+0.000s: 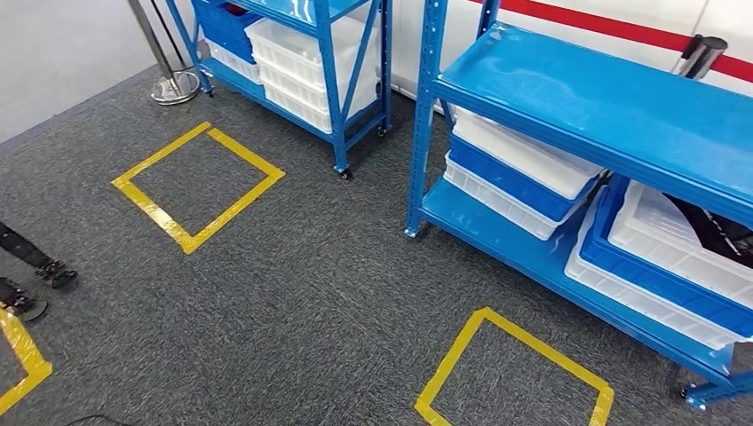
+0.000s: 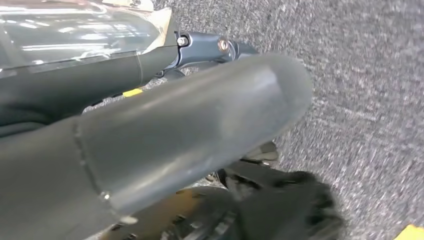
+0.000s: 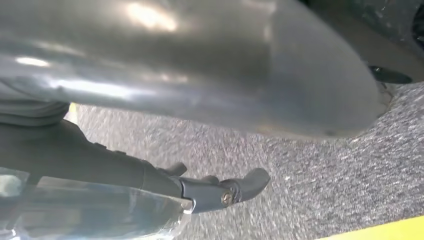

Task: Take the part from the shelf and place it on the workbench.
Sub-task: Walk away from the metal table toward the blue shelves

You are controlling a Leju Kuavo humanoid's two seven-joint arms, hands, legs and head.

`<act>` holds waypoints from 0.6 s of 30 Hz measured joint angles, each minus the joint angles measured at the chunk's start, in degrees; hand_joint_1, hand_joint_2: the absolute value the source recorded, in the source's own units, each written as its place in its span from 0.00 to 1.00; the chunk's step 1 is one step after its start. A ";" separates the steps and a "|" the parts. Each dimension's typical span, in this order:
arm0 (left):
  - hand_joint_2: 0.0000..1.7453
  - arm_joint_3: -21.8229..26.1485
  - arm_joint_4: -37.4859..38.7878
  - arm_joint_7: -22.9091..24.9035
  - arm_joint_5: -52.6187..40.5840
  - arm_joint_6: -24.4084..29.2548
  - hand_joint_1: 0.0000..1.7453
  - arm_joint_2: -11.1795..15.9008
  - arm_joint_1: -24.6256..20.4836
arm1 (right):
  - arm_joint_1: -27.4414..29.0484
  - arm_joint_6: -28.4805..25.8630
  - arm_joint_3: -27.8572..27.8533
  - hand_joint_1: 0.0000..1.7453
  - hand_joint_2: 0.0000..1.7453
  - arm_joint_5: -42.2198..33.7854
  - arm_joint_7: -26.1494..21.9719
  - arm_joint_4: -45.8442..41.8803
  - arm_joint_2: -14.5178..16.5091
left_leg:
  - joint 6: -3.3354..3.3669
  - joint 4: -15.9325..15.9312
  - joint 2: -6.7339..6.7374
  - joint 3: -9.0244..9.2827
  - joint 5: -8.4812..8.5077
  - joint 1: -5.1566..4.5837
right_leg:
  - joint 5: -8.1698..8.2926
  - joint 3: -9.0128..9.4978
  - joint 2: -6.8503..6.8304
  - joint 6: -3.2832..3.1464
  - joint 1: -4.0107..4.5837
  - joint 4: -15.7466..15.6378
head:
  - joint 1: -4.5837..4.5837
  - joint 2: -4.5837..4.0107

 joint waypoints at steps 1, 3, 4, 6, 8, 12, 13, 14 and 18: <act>0.00 0.00 0.00 0.01 0.00 0.00 0.00 0.01 0.12 | 0.05 -0.08 -0.10 0.00 0.00 -0.08 -0.03 0.00 0.05 | 0.17 1.75 -0.22 -1.15 0.01 -0.01 | 0.01 0.04 0.87 -0.06 0.19 0.02 | 0.00 0.00; 0.00 0.01 0.00 0.02 0.02 0.01 0.00 0.03 0.19 | 0.18 -0.36 -0.26 0.00 0.00 -0.22 -0.03 0.00 0.09 | 0.74 -1.39 -0.74 -0.37 3.45 -0.06 | 0.02 0.28 2.59 -0.05 0.41 0.04 | 0.01 0.01; 0.00 0.01 0.00 0.02 0.02 -0.01 0.00 0.08 0.18 | 0.22 -0.50 -0.30 0.00 0.00 -0.26 -0.03 0.00 0.13 | 1.13 -5.35 -1.80 1.17 5.88 -0.10 | 0.02 0.39 3.42 -0.04 0.43 0.04 | 0.01 0.00; 0.00 0.00 0.00 0.02 0.03 -0.04 0.00 0.22 0.17 | 0.12 -0.71 -0.34 0.00 0.00 -0.27 -0.04 0.00 0.25 | 1.76 -11.87 -4.33 3.84 8.73 -0.21 | 0.11 0.29 4.91 0.17 0.61 0.14 | 0.04 0.00; 0.00 0.00 0.00 0.02 0.07 -0.06 0.00 0.31 0.15 | 0.04 -0.78 -0.39 0.00 0.00 -0.20 -0.05 0.00 0.32 | 2.08 -13.59 -5.02 4.51 8.88 -0.55 | 0.37 -0.18 6.17 0.75 0.48 0.10 | 0.04 0.00; 0.00 0.00 0.00 0.29 0.07 0.32 0.00 -0.02 -0.20 | 0.26 -0.89 -0.63 0.00 0.00 0.10 -0.03 0.00 0.25 | 3.21 -15.45 -1.94 5.12 9.94 -0.63 | -0.83 -2.60 3.33 1.53 0.67 2.84 | 0.25 0.00; 0.00 0.01 -0.01 1.04 0.21 1.21 0.00 -0.47 -0.50 | 0.13 -0.88 -0.68 0.00 0.00 0.44 0.06 0.00 0.22 | 3.42 -15.74 -1.05 5.18 10.14 -0.64 | -2.26 -4.16 1.27 1.28 0.66 5.96 | 0.34 0.00; 0.00 0.02 -0.01 2.23 0.51 2.36 0.00 -1.12 -1.04 | -0.07 -0.79 -0.69 0.00 0.00 0.98 0.26 0.00 0.22 | 3.57 -15.81 -0.20 5.13 10.17 -0.74 | -3.84 -6.14 0.06 1.12 0.59 9.72 | 0.42 0.00; 0.00 -0.02 0.00 7.13 1.84 4.71 0.00 -4.38 -5.49 | -0.78 -0.56 -0.53 0.00 0.00 3.02 1.71 -0.02 0.29 | 3.46 -15.77 2.94 5.01 10.13 -0.80 | -4.09 -7.30 -1.29 2.77 -0.25 12.97 | 0.54 0.00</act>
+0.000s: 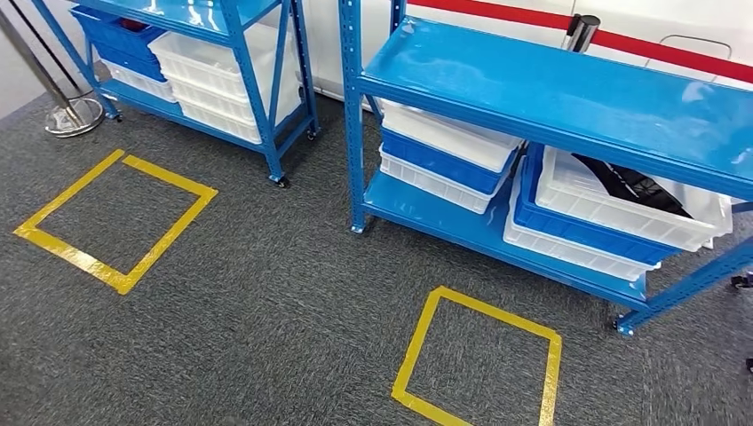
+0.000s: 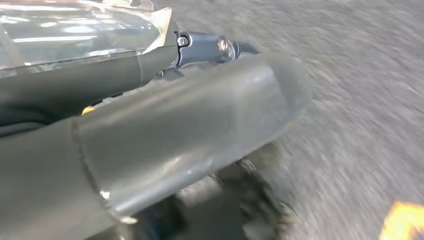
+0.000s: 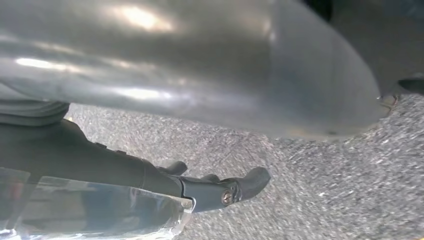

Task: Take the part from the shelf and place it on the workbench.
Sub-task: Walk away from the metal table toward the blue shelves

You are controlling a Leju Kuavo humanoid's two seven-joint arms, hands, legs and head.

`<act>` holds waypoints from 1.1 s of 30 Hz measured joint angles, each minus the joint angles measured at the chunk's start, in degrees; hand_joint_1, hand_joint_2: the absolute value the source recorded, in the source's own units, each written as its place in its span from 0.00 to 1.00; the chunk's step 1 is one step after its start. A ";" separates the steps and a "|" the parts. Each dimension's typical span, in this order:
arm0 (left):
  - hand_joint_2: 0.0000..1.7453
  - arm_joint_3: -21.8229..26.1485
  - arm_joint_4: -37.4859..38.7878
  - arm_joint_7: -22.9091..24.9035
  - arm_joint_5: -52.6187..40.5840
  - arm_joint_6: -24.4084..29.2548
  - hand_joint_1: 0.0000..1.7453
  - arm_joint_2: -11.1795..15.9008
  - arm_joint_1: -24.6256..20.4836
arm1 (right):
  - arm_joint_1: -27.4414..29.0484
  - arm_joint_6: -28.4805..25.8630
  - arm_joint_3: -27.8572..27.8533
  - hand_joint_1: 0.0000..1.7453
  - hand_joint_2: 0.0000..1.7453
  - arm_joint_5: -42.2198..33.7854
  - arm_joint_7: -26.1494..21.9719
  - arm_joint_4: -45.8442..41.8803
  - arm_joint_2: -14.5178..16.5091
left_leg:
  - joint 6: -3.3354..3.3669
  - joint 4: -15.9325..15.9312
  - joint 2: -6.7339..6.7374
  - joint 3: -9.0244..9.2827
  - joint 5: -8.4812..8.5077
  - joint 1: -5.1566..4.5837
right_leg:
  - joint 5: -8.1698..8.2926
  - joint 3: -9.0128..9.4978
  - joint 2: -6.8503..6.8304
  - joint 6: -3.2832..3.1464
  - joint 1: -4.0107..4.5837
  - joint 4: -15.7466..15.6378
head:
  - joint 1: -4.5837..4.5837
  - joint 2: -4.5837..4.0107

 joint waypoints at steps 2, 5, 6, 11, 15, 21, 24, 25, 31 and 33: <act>0.00 -0.08 -0.01 0.39 0.56 0.02 0.00 -0.87 -1.38 | -0.30 -0.06 0.01 0.00 0.00 0.27 0.22 -0.02 0.05 | -0.48 0.11 1.51 0.36 -0.32 -0.07 | 2.77 4.93 -2.52 0.97 -0.22 -8.35 | 0.15 0.00; 0.00 -0.33 -0.03 -0.10 1.13 0.03 0.00 -1.21 -2.05 | -0.63 -0.10 0.01 0.00 0.00 0.43 0.20 -0.14 0.13 | -1.57 0.34 3.59 0.94 -0.96 -0.48 | 4.28 7.86 -4.34 0.07 0.21 -13.71 | -0.03 0.00; 0.00 -0.43 -0.03 -0.27 1.29 0.05 0.00 -1.26 -2.22 | -0.56 -0.11 0.01 0.00 0.00 0.45 0.19 -0.18 0.07 | -1.87 0.33 4.22 1.18 -1.05 -0.39 | 4.39 7.59 -3.58 -0.43 0.29 -13.74 | -0.20 0.00; 0.00 -1.18 -0.03 -0.69 1.93 0.41 0.00 -1.50 -2.64 | -0.45 -0.16 0.01 0.00 0.00 0.72 0.15 -0.25 -0.05 | -3.15 9.90 -1.75 -2.52 -7.22 0.46 | 4.81 7.70 -0.37 -2.42 -0.46 -14.06 | -0.83 0.00; 0.00 -1.44 -0.02 -0.59 2.38 0.44 0.00 -1.50 -2.17 | -0.39 -0.19 0.01 0.00 0.00 0.78 0.12 -0.25 -0.05 | -3.02 15.73 -3.39 -5.94 -7.40 0.53 | 4.84 7.81 2.91 -2.55 -0.20 -13.93 | -0.86 0.00; 0.00 -1.66 -0.02 -0.55 2.55 0.57 0.00 -1.45 -2.18 | -0.51 -0.33 0.01 0.00 0.00 0.81 0.07 -0.32 -0.01 | -2.21 1.57 -7.85 -0.51 -0.74 0.55 | 5.30 6.66 7.19 -1.08 0.00 -13.67 | -0.84 0.00; 0.00 -1.75 -0.02 -0.56 2.96 0.59 0.00 -1.67 -2.32 | -0.25 -0.36 0.01 0.00 0.00 0.87 0.05 -0.34 -0.08 | -0.81 0.58 -5.51 -0.34 0.12 0.54 | 4.50 5.00 5.72 -0.36 0.20 -12.00 | -0.67 0.00; 0.00 -1.77 -0.02 -0.57 3.10 0.59 0.00 -1.72 -2.32 | -0.28 -0.36 0.01 0.00 0.00 0.91 0.05 -0.34 -0.09 | -0.44 0.27 -4.58 -0.31 0.34 0.56 | 3.12 3.72 3.96 -0.59 0.38 -9.41 | -0.46 0.00; 0.00 -1.79 -0.02 -0.52 3.81 0.83 0.00 -1.72 -2.08 | -0.13 -0.37 0.01 0.00 0.00 0.92 0.03 -0.36 -0.25 | -0.29 0.28 0.50 -0.43 0.24 -0.03 | 0.17 0.60 -0.36 0.23 0.13 -1.23 | -0.03 0.00; 0.00 -1.84 -0.03 -0.59 4.04 1.00 0.00 -1.73 -2.06 | -0.23 -0.42 0.01 0.00 0.00 0.82 0.02 -0.37 -0.40 | -0.79 0.47 1.68 -0.18 -0.12 -0.28 | 2.73 5.20 -3.55 0.73 0.13 -9.13 | 0.13 0.01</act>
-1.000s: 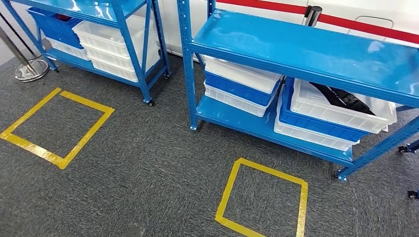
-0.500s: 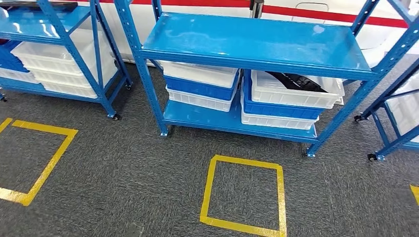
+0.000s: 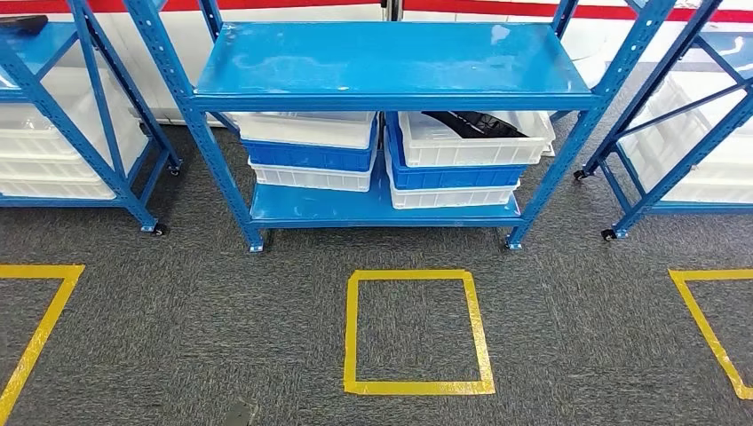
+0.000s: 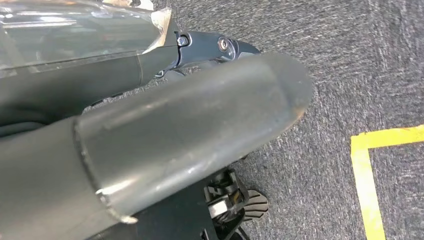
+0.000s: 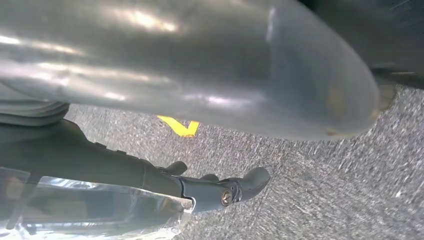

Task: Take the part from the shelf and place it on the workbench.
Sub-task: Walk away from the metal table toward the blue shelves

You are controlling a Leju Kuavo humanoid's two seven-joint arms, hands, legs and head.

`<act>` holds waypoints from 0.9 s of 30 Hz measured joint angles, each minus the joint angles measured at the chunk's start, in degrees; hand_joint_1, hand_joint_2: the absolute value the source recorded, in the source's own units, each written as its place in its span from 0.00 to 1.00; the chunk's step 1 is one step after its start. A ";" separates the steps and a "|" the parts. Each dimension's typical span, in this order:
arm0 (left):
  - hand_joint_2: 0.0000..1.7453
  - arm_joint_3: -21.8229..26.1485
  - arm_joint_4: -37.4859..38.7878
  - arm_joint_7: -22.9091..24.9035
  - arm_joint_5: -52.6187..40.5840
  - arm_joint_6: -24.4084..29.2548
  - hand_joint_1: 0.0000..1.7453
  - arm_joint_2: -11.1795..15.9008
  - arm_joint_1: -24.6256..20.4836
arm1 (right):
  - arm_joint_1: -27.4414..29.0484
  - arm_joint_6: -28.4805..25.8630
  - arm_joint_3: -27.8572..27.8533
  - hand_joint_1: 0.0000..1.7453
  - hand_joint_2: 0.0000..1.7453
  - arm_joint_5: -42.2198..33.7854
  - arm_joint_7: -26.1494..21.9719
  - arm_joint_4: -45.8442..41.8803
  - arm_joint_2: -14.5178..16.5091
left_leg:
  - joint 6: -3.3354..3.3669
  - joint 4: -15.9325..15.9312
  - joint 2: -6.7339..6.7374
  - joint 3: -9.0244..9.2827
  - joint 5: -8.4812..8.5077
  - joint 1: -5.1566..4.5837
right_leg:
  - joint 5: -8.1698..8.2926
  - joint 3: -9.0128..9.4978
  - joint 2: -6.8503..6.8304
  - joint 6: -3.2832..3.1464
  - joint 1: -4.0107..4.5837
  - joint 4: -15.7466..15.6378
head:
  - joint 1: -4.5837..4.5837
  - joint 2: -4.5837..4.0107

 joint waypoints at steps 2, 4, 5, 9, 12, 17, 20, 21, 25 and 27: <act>0.00 -0.08 0.00 -0.06 0.14 0.16 0.00 0.01 0.03 | -0.20 -0.15 -0.01 0.00 0.00 -0.24 -0.17 -0.02 -0.06 | -0.64 0.24 1.16 0.30 -0.43 -0.40 | 1.10 2.20 -2.01 -0.69 0.24 -3.95 | -0.14 0.00; 0.00 -0.42 0.01 -0.08 0.20 0.23 0.00 -0.01 -0.02 | -0.08 -0.42 -0.02 0.00 0.00 -0.47 -0.47 -0.03 -0.10 | -1.28 0.34 2.18 0.62 -0.77 -0.31 | 1.29 2.04 -0.79 -1.74 0.27 -4.19 | -0.39 -0.01; 0.00 -0.66 0.01 -0.09 0.27 0.25 0.00 -0.02 -0.09 | 0.07 -0.56 -0.03 0.00 0.00 -0.54 -0.61 -0.03 -0.13 | -1.69 0.68 1.60 0.67 -1.22 -0.10 | 1.36 2.04 -0.09 -2.14 0.13 -4.22 | -0.44 -0.01; 0.00 -1.06 0.01 -0.25 1.10 0.25 0.00 -0.02 0.05 | 0.26 -1.00 -0.07 0.00 0.00 -0.60 -1.13 -0.03 -0.13 | -2.51 11.01 -4.12 -3.67 -7.51 0.38 | 1.82 2.06 2.86 -3.58 0.00 -4.31 | -0.59 -0.01; 0.00 -1.11 0.01 -0.44 1.66 0.25 0.00 0.08 0.29 | 0.55 -1.59 -0.07 0.00 0.00 -0.29 -1.58 -0.03 -0.11 | -2.21 15.62 -4.81 -6.43 -7.65 0.38 | 1.93 1.99 4.92 -3.85 0.39 -4.23 | -0.63 -0.01; 0.00 -1.32 0.01 -1.21 2.33 0.24 0.00 0.11 0.09 | 0.79 -2.03 -0.06 0.00 0.00 0.49 -1.84 -0.03 -0.07 | -0.74 1.60 -5.66 -0.85 -0.25 0.01 | 1.92 2.00 6.28 -3.57 1.03 -4.06 | -0.65 -0.01; 0.00 -1.39 0.01 -1.42 2.52 0.22 0.00 0.04 0.16 | 0.90 -2.13 -0.07 0.00 0.00 0.44 -2.04 -0.03 -0.15 | -0.93 0.96 -5.78 -0.86 -0.06 -0.37 | 1.79 1.64 6.22 -3.32 1.35 -3.92 | -0.61 -0.01; 0.00 -1.40 0.02 -1.45 2.56 0.22 0.00 0.02 0.20 | 0.94 -2.18 -0.07 0.00 0.00 0.39 -2.15 -0.03 -0.16 | -0.96 0.95 -5.80 -0.89 0.00 -0.53 | 1.82 1.62 6.18 -3.24 1.37 -3.94 | -0.62 -0.01; 0.00 -1.44 0.03 -1.76 2.82 0.14 0.00 0.02 0.19 | 1.03 -2.81 -0.07 0.00 0.00 0.11 -2.74 -0.03 -0.18 | -0.57 0.98 -5.79 -0.99 0.12 -1.04 | 2.04 1.57 6.17 -2.83 1.21 -4.05 | -0.62 -0.01; 0.25 -1.44 0.03 -2.04 3.23 0.10 0.00 0.02 0.19 | 1.05 -3.26 -0.07 0.00 0.00 0.06 -2.78 -0.03 -0.18 | -0.42 1.00 -5.79 -1.02 0.14 -1.11 | 2.10 1.57 6.18 -2.72 1.14 -4.12 | -0.61 -0.01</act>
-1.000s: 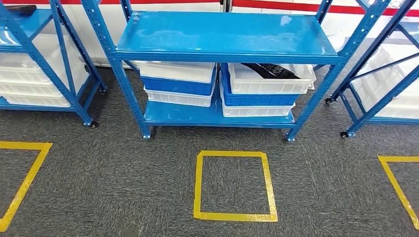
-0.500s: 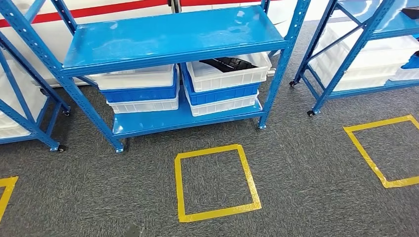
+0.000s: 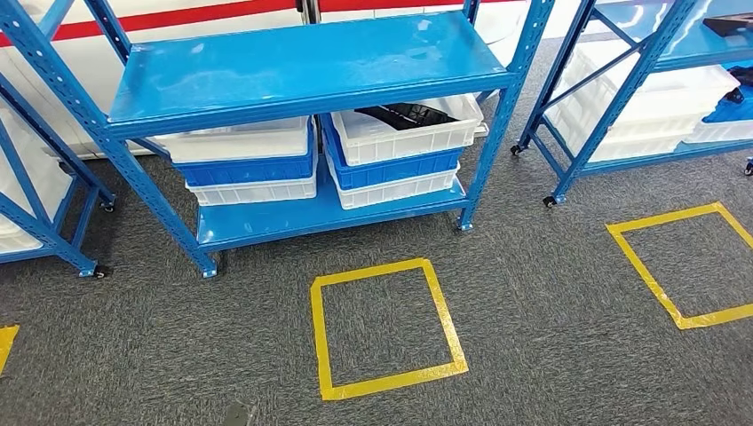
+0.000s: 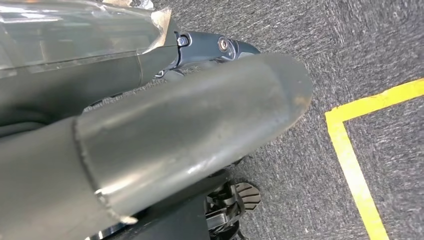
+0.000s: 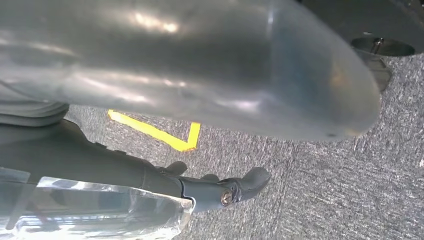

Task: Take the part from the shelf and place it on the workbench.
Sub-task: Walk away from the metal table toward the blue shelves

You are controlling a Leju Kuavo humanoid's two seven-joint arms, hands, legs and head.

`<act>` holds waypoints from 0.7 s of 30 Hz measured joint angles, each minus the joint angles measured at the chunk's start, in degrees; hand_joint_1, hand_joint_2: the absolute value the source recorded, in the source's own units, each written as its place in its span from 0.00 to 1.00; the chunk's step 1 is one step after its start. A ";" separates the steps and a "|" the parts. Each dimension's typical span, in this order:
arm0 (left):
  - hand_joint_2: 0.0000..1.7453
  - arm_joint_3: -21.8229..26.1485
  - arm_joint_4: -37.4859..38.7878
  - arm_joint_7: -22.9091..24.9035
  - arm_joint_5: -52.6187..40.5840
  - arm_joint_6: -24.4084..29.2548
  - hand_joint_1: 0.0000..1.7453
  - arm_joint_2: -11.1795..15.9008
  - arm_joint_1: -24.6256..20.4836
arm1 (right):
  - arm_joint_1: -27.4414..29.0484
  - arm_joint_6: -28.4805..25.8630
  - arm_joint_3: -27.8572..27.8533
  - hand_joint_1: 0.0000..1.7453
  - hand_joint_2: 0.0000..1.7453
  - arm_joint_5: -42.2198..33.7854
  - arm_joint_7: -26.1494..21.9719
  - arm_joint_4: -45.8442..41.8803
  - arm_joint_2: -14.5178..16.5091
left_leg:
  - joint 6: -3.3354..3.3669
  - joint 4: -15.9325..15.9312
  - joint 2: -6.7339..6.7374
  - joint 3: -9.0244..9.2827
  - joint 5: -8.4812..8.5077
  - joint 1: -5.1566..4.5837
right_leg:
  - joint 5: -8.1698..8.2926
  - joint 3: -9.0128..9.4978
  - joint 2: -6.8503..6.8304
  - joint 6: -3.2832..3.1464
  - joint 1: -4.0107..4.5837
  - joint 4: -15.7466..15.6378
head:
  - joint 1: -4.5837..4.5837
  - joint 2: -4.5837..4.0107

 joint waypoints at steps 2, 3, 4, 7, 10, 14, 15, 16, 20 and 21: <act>0.75 -0.01 0.00 -0.34 0.38 -0.08 0.00 0.00 0.00 | 0.00 -0.40 0.00 0.00 0.00 -0.01 0.00 0.00 0.00 | 0.14 0.01 0.00 -0.02 0.00 -0.02 | 0.04 0.00 0.00 0.06 -0.03 -0.04 | 0.00 0.00; 1.00 -0.01 0.00 -0.53 0.65 -0.19 0.00 0.00 0.00 | 0.00 -0.56 0.00 0.00 0.25 -0.01 0.00 0.00 0.00 | 0.20 0.01 0.00 -0.02 -0.01 -0.03 | 0.04 0.00 0.00 0.07 -0.04 -0.05 | 0.00 0.00; 1.00 -0.01 0.00 -0.66 1.01 -0.33 0.00 0.00 -0.01 | 0.00 -0.68 0.00 0.00 0.50 0.00 0.00 0.00 0.00 | 0.23 0.02 0.00 -0.03 -0.01 -0.03 | 0.05 0.00 0.00 0.08 -0.05 -0.05 | 0.00 0.00; 1.00 -0.04 -0.01 -0.29 2.34 -0.24 0.00 0.02 0.03 | 0.02 -0.78 0.00 0.00 1.00 -0.18 0.18 0.00 0.00 | 0.26 0.03 0.00 -0.06 -0.03 -0.02 | 0.05 0.00 0.00 0.08 -0.07 -0.05 | -0.02 0.01; 1.00 -1.76 -0.11 1.44 4.40 0.64 0.00 0.45 0.78 | 0.39 -0.57 0.02 0.00 1.00 -1.62 0.59 -0.05 -0.12 | 0.27 0.02 0.00 -0.09 -0.05 0.01 | 0.05 0.01 0.00 0.08 -0.07 -0.05 | -0.02 0.00; 0.25 -6.19 -0.57 3.18 9.19 0.26 0.00 1.63 2.73 | 1.55 0.27 0.40 0.00 0.75 -5.17 0.74 -0.41 -0.61 | 0.27 0.02 -0.01 -0.14 -0.05 0.13 | 0.04 -0.05 -0.01 0.06 -0.06 -0.05 | -0.02 0.00; 0.00 -7.26 -0.75 3.55 10.43 0.04 0.00 1.91 3.18 | 1.83 0.54 0.58 0.00 0.50 -6.09 0.74 -0.56 -0.74 | 0.26 0.02 -0.01 -0.15 -0.05 0.16 | 0.04 -0.06 -0.01 0.06 -0.05 -0.05 | -0.03 0.00; 0.00 -8.38 -0.92 3.93 11.69 -0.22 0.00 2.18 3.62 | 2.08 0.83 0.77 0.00 0.25 -7.02 0.74 -0.73 -0.85 | 0.26 0.01 -0.01 -0.17 -0.05 0.19 | 0.03 -0.07 0.00 0.05 -0.05 -0.05 | -0.03 0.00; 0.00 -12.99 -1.70 5.42 16.86 -1.24 0.00 3.38 5.39 | 3.09 2.03 1.85 0.00 0.00 -10.85 0.69 -1.55 -1.40 | 0.24 0.00 -0.01 -0.18 -0.06 0.25 | 0.01 -0.07 0.00 0.03 -0.03 -0.05 | -0.02 0.00; 0.00 -14.13 -1.92 5.79 18.13 -1.52 0.00 3.68 5.87 | 3.35 2.30 2.10 0.00 0.00 -11.78 0.67 -1.78 -1.53 | 0.24 0.00 0.00 -0.18 -0.06 0.26 | 0.01 -0.07 0.00 0.03 -0.02 -0.05 | -0.02 0.00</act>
